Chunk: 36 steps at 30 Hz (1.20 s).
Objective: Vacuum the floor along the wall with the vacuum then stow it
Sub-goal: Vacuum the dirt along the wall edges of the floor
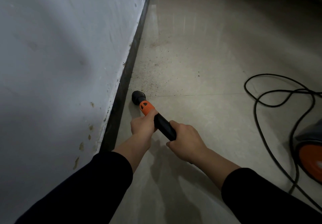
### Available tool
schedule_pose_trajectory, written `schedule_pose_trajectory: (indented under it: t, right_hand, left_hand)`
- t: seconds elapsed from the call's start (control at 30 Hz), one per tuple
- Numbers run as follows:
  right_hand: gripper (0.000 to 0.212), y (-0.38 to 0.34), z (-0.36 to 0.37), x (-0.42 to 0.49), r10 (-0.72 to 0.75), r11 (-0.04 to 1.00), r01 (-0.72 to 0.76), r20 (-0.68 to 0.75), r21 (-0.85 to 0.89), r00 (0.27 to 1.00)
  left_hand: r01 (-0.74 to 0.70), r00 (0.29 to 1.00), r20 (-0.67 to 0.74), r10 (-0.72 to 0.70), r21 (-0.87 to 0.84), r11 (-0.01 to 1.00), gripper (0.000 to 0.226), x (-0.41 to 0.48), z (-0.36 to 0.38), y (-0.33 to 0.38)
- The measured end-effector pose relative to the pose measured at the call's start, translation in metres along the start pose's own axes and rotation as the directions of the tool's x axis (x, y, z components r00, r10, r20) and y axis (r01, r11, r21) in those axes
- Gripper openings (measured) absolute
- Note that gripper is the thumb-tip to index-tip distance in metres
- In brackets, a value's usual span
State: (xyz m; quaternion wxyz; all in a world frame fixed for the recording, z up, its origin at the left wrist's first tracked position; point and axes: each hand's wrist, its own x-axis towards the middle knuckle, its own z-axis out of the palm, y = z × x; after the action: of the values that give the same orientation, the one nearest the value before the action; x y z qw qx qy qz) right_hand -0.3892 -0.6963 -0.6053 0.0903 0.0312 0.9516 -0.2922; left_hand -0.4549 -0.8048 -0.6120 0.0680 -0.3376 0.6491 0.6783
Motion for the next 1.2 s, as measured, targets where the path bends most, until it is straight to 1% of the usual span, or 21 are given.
schedule_pose_trajectory:
  t: [0.6,1.2]
  right_hand:
    - [0.023,0.016,-0.02,-0.009,0.035,0.999,-0.036,-0.033,-0.022,0.999]
    - [0.023,0.045,-0.044,-0.019,0.11,0.993,-0.113,-0.075,-0.032,0.991]
  left_hand:
    - [-0.023,0.997,0.07,0.024,-0.005,1.0,0.022,-0.013,0.024,-0.003]
    - [-0.037,0.989,0.146,0.032,0.029,0.999,0.025,-0.031,0.067,-0.01]
